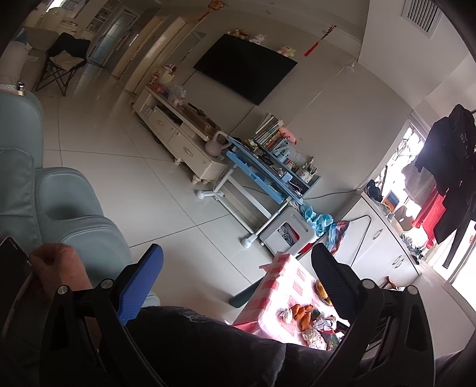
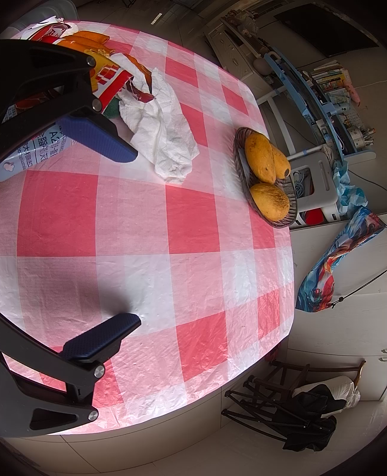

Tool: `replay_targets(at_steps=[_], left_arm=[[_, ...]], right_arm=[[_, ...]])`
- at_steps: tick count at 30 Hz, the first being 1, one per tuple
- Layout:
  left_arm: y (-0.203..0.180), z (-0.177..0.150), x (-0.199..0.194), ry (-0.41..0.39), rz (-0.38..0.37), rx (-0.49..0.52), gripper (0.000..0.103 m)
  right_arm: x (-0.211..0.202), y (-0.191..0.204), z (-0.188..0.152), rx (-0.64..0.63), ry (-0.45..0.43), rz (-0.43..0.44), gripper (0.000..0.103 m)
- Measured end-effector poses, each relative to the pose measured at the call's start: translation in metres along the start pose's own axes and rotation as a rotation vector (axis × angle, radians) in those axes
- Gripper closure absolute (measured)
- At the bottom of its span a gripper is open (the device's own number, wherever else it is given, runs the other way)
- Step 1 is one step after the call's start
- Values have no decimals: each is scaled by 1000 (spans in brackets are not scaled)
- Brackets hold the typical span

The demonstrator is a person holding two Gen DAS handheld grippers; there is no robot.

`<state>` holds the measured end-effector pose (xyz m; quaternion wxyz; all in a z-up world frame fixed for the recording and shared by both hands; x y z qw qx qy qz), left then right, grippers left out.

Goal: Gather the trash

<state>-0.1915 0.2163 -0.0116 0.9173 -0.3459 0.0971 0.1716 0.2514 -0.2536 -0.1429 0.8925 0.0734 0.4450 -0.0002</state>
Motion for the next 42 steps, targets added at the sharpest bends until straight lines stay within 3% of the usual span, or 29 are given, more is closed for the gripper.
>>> replay_targets(at_steps=[10, 22, 33, 42], left_arm=[[9, 8, 1, -9, 12, -35, 8], [-3, 11, -9, -42, -46, 10, 8], [-31, 10, -26, -82, -187, 107, 8], [-34, 12, -28, -89, -176, 114, 8]], right_arm=[[-1, 0, -1, 0, 0, 0, 6], [1, 0, 1, 0, 0, 0, 6], [0, 0, 0, 0, 0, 0, 6], [0, 0, 0, 0, 0, 0, 6]])
Point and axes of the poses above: each gripper's, at about its wrist camera, not at the fingertips, and x roughly the way its jaws point, y to its left, z to its top, the point moved 3 cm from there along x, roughly the way its jaws point, and after that the axes turned 1 degree about x, right-handed, at the moved point
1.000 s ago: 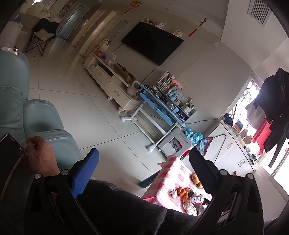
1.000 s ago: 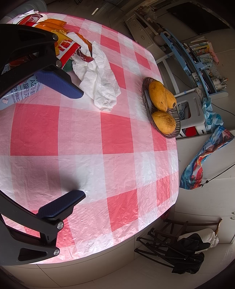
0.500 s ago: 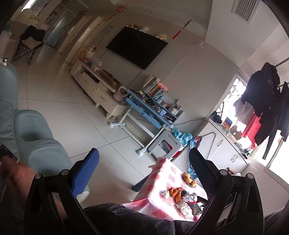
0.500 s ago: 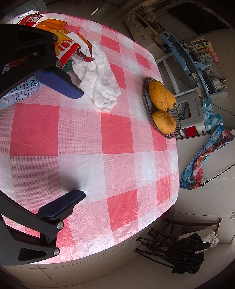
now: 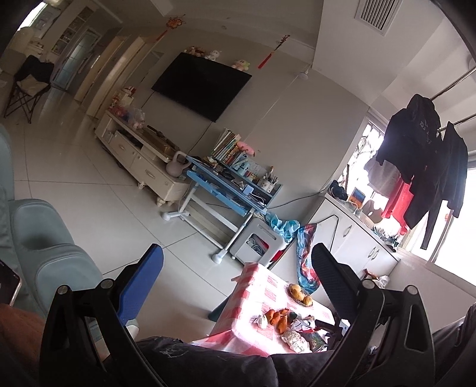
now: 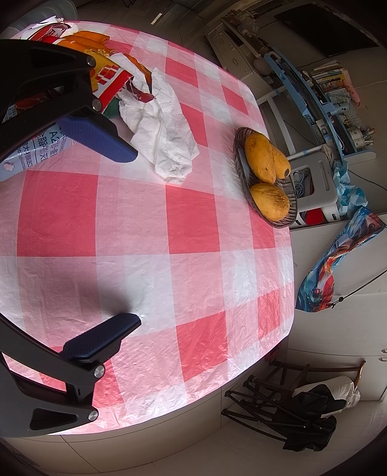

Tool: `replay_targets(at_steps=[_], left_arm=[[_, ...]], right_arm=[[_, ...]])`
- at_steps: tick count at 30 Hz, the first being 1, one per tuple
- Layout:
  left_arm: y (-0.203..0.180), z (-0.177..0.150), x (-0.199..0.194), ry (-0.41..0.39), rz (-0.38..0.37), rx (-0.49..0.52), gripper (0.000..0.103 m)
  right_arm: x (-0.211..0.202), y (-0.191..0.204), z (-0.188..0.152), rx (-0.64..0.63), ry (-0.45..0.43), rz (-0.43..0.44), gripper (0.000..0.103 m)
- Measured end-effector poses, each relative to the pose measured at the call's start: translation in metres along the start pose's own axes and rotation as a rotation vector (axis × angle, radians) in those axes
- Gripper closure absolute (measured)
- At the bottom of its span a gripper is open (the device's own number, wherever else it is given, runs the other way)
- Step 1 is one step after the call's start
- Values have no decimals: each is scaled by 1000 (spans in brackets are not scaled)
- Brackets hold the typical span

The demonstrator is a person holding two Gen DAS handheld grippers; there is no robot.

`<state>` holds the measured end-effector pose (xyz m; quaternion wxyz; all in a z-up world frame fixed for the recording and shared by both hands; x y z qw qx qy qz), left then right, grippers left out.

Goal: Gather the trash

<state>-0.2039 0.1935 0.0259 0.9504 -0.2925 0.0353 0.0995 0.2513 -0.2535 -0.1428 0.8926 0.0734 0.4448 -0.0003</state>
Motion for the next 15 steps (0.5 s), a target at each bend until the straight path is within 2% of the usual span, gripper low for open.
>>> replay_targets(at_steps=[15], left_arm=[[1, -1, 2, 21, -15, -3, 8]], right_arm=[[0, 0, 0, 0, 0, 0, 6]])
Point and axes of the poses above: each gripper's, at about its wrist camera, not at the fingertips, and x roughly the way its jaws point, y to its left, z to its top, the point moved 3 cm from there along x, roughly the way its jaws point, and after that the axes turned 1 degree about x, right-handed, at the moved point
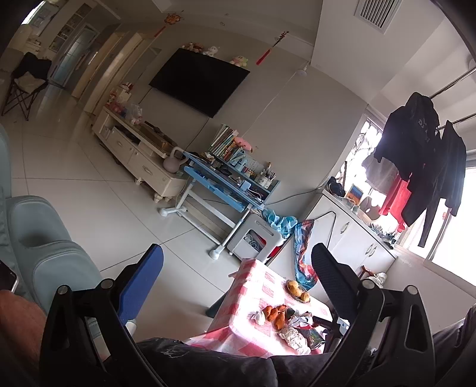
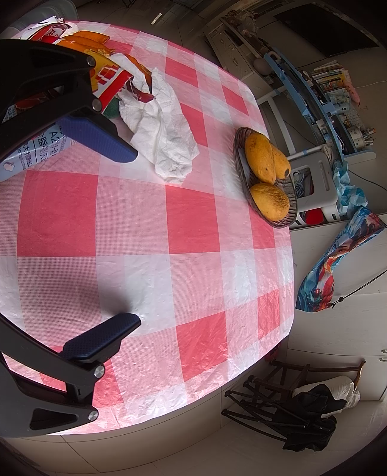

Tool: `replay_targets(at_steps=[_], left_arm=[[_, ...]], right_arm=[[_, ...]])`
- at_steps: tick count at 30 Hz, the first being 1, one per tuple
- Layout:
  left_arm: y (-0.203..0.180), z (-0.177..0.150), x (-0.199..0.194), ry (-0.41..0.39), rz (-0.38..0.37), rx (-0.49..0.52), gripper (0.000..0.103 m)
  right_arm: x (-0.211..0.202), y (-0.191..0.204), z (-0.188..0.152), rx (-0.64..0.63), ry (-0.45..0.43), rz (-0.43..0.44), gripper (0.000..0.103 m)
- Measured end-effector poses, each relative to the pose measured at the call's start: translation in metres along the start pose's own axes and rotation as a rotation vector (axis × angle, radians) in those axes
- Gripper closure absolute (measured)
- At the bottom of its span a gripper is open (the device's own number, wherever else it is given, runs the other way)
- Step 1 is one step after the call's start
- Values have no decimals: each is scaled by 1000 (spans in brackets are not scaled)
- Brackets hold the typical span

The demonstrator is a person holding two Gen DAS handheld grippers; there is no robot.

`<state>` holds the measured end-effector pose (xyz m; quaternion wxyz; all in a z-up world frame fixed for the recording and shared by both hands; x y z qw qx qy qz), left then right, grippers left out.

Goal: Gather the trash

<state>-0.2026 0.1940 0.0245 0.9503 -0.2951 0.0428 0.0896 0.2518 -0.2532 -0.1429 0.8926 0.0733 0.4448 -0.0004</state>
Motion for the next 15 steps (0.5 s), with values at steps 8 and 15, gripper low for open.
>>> replay_targets(at_steps=[8, 15], left_arm=[[0, 1, 0, 0, -1, -1, 8], [0, 1, 0, 1, 0, -1, 8]], right_arm=[[-1, -1, -1, 0, 0, 0, 6], [0, 0, -1, 0, 0, 0, 6]])
Point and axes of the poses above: each gripper's, at about its wrist camera, not at the fingertips, and x roughly the way its jaws point, y to its left, z to its top, the point moved 3 cm from there along x, roughly the way its jaws point, and after that the axes turned 1 degree about x, right-handed, at the moved point
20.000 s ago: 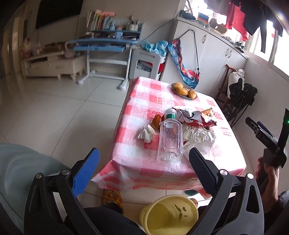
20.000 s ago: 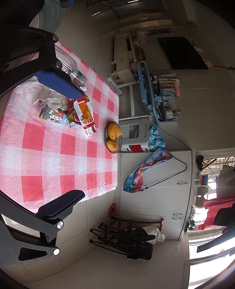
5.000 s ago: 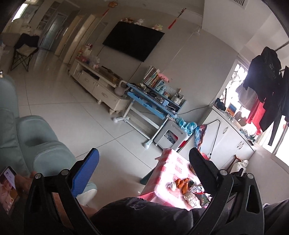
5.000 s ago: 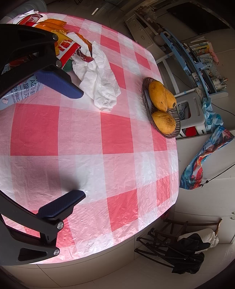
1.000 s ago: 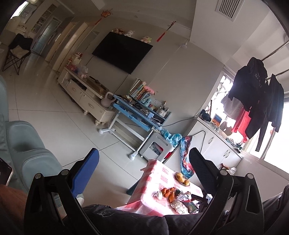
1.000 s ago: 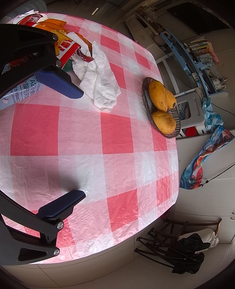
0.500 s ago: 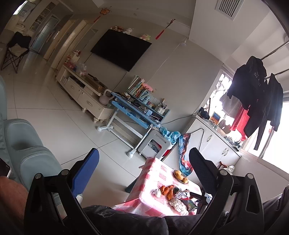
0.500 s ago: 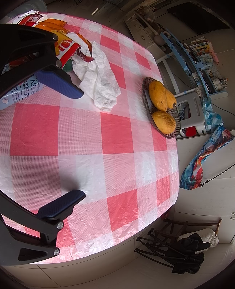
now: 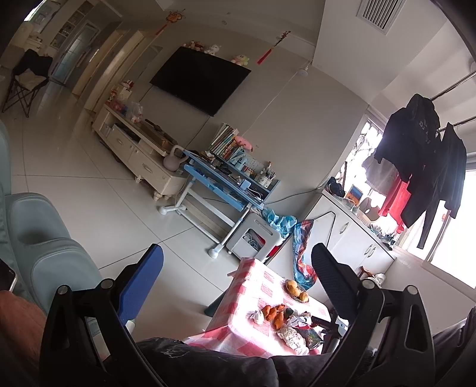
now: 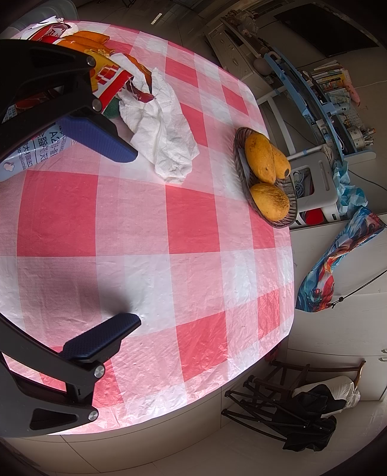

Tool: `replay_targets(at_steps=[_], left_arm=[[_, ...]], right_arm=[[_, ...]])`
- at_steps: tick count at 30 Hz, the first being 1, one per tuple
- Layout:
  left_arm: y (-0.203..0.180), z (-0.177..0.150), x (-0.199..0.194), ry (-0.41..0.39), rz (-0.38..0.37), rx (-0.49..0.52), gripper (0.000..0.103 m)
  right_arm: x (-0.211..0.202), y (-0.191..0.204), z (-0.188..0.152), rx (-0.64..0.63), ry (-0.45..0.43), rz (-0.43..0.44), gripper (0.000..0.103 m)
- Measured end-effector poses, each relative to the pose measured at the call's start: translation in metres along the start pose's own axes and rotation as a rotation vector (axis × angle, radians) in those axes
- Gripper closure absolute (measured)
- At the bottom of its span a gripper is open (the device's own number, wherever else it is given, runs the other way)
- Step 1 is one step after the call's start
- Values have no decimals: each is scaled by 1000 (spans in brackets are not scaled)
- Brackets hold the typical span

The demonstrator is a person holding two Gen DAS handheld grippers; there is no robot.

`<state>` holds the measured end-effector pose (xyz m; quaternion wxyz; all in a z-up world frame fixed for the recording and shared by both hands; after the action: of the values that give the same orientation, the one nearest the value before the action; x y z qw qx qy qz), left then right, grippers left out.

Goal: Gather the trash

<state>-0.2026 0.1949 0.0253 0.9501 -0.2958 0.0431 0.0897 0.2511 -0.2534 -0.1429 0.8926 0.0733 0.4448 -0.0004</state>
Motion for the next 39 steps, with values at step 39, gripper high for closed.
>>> replay_targets(at_steps=[39], left_arm=[[2, 3, -2, -4, 7, -7, 8]], right_arm=[[-1, 0, -1, 0, 0, -1, 6]])
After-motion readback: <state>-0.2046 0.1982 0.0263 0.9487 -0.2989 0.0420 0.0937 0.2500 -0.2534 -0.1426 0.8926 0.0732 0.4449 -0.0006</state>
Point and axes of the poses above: each gripper's, at about its wrist camera, not at the fingertips, and x roughly the way its jaws point, y to its left, z to its top, the point moved 3 cm from there along x, roughly the way its jaws point, and after that the axes turned 1 degree about x, right-handed, at the moved point
